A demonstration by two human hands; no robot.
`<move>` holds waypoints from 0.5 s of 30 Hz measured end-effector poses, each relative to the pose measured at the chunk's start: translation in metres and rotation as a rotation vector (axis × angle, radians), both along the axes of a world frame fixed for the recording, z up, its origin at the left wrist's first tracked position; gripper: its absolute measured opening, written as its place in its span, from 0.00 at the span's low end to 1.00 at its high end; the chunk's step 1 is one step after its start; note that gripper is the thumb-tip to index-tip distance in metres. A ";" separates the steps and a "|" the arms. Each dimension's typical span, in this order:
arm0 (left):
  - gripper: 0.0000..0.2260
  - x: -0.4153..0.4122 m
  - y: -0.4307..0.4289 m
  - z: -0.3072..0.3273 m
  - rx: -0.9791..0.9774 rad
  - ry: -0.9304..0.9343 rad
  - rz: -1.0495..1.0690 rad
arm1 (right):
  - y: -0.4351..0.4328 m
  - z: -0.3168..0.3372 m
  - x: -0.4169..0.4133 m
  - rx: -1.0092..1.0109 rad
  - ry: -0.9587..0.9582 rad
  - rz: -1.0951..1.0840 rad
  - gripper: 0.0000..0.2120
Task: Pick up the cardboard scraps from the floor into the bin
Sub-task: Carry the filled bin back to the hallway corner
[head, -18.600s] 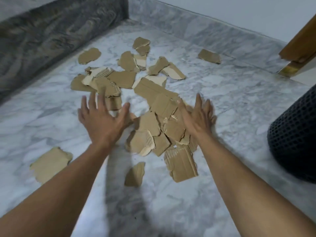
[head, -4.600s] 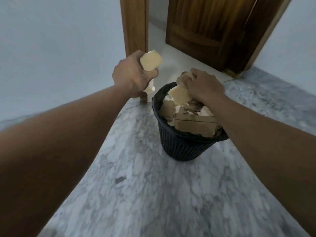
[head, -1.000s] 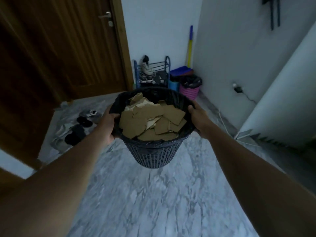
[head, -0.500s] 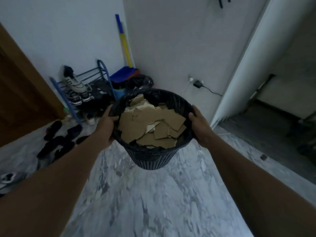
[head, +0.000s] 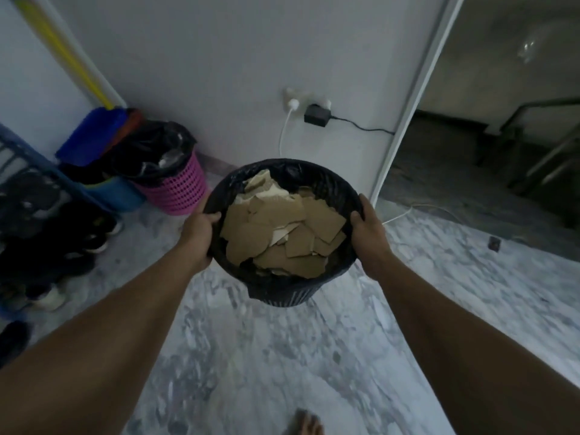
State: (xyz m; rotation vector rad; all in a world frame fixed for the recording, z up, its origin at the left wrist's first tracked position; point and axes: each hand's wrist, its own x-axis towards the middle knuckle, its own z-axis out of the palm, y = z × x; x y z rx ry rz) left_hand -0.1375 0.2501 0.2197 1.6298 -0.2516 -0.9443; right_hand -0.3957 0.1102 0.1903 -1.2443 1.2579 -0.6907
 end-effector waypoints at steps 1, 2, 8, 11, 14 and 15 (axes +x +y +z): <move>0.24 0.011 -0.020 -0.024 0.007 0.013 -0.011 | -0.013 -0.020 0.008 0.005 -0.002 -0.023 0.24; 0.24 0.020 -0.039 -0.048 0.016 0.025 -0.026 | -0.026 -0.043 0.015 0.008 0.007 -0.052 0.24; 0.22 0.071 -0.127 -0.177 0.024 0.052 -0.078 | -0.080 -0.163 0.057 -0.028 0.061 -0.158 0.24; 0.24 0.096 -0.155 -0.230 0.042 0.036 -0.122 | -0.089 -0.213 0.078 -0.045 0.080 -0.218 0.23; 0.26 0.116 -0.174 -0.272 0.100 0.012 -0.169 | -0.093 -0.257 0.097 -0.047 0.122 -0.286 0.23; 0.25 0.122 -0.181 -0.282 0.101 0.016 -0.175 | -0.093 -0.270 0.105 -0.046 0.133 -0.318 0.23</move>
